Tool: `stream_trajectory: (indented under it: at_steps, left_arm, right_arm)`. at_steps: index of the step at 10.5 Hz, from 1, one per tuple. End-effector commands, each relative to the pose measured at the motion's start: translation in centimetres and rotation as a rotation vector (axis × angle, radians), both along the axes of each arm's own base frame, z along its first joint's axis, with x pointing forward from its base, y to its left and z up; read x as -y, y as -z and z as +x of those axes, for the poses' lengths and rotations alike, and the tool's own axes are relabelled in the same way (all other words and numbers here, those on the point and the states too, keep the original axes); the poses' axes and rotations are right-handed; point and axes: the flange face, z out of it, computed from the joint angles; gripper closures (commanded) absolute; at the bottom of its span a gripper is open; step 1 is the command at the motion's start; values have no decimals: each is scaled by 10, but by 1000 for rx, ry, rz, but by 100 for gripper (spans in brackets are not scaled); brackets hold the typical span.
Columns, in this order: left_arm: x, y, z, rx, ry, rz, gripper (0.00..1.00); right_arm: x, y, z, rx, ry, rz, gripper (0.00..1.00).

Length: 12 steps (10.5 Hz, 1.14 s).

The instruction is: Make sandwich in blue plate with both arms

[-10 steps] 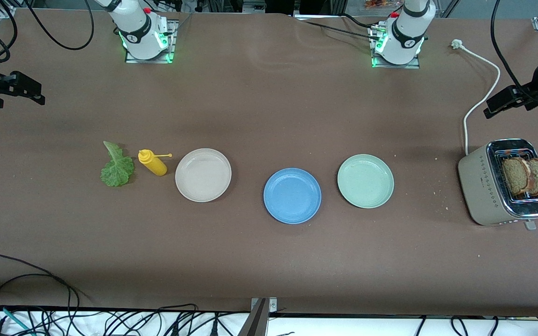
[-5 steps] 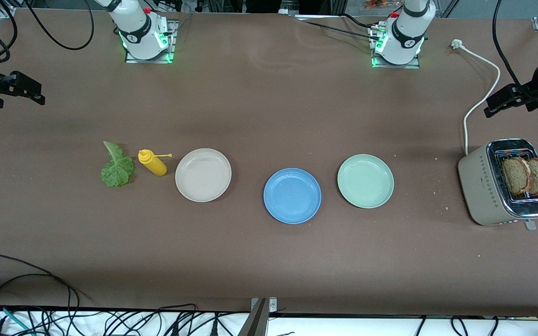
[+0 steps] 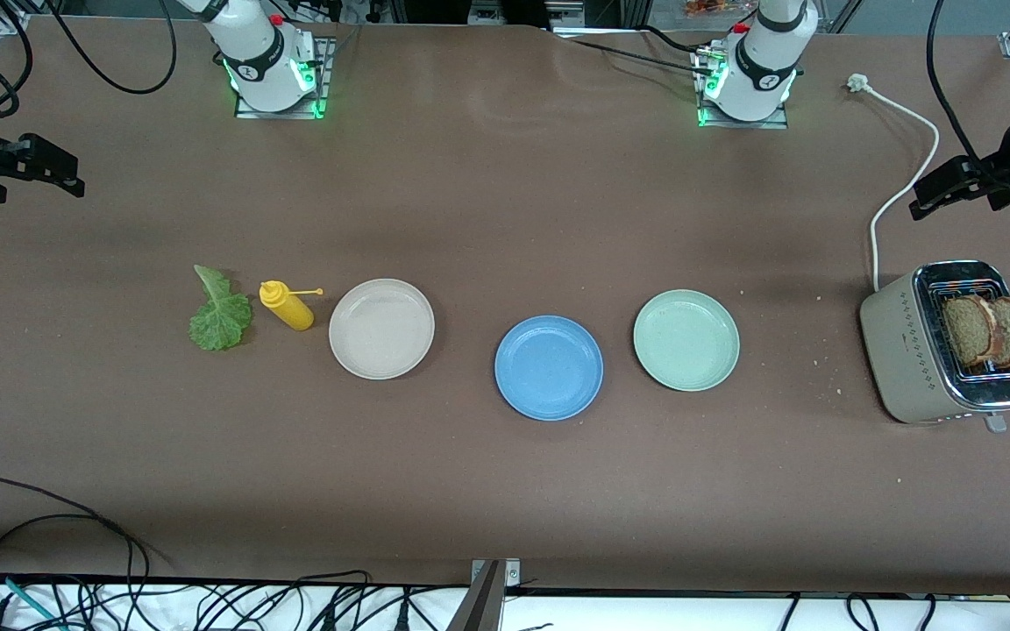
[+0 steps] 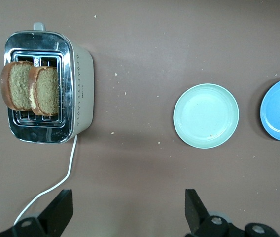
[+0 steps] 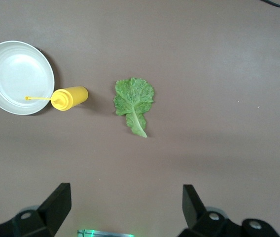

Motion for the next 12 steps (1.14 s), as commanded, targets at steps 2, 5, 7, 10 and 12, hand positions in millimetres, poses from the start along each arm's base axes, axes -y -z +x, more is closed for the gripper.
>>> stream_trajectory:
  at_steps: [2, 5, 7, 10, 12]
  left_arm:
    - [-5, -2, 1, 7, 16, 19, 0]
    - [-10, 21, 13, -35, 11, 26, 0]
    - [-26, 43, 22, -73, -14, 25, 0]
    - [-60, 104, 47, -174, -43, 78, 0]
    - [-94, 126, 61, -199, -87, 91, 0]
  right_arm:
    - [1, -6, 1, -5, 7, -13, 0]
    - [1, -6, 0, -6, 7, -13, 0]
    - [2, -6, 0, -5, 8, -13, 0]
    - [2, -5, 0, -8, 8, -13, 0]
    - [1, -5, 0, -8, 7, -13, 0]
